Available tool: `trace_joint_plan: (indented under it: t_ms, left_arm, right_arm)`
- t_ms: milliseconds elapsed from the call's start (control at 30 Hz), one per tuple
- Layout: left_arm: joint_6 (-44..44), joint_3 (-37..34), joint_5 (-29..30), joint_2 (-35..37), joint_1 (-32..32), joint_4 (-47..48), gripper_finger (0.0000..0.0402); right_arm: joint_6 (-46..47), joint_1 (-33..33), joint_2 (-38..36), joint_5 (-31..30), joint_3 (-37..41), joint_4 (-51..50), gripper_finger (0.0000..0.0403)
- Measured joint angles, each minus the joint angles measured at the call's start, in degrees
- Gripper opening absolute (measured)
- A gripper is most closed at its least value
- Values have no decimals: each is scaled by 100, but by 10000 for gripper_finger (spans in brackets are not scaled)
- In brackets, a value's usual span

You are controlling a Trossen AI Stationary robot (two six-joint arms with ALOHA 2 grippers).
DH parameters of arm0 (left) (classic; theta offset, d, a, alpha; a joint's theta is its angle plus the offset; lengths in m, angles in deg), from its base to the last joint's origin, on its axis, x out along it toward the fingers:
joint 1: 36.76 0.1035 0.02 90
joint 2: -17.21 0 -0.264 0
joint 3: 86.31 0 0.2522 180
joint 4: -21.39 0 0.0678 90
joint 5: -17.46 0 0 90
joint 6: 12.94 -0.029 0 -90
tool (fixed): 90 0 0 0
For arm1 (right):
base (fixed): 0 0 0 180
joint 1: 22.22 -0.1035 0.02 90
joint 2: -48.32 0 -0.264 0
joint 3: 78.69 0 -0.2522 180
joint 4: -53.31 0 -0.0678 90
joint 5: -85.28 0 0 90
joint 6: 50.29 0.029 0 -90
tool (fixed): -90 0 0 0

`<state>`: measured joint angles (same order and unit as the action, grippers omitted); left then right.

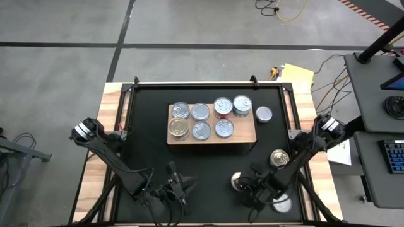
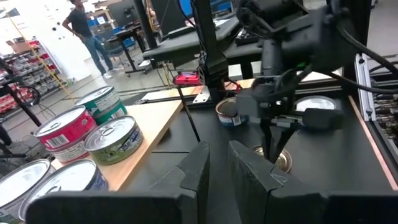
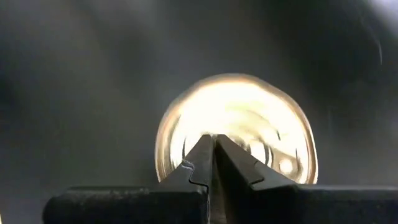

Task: Stack canned seafood by type on shelf
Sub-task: Stack the blue tuna can on the blue tuna can

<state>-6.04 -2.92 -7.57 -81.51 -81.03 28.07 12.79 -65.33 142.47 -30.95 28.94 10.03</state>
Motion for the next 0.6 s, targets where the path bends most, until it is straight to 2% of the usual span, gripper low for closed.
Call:
trace_joint_plan:
  t_ms: [267,400,600]
  left_arm:
    - [13,0,0,-324,-2,-99,45]
    - [92,0,-27,-406,-18,-105,45]
    - [137,0,-589,-408,5,-307,45]
  right_arm:
    - [-1210,392,0,-342,87,1129,13]
    - [-1340,352,-186,-335,91,1018,13]
    - [-880,54,-686,-318,91,330,13]
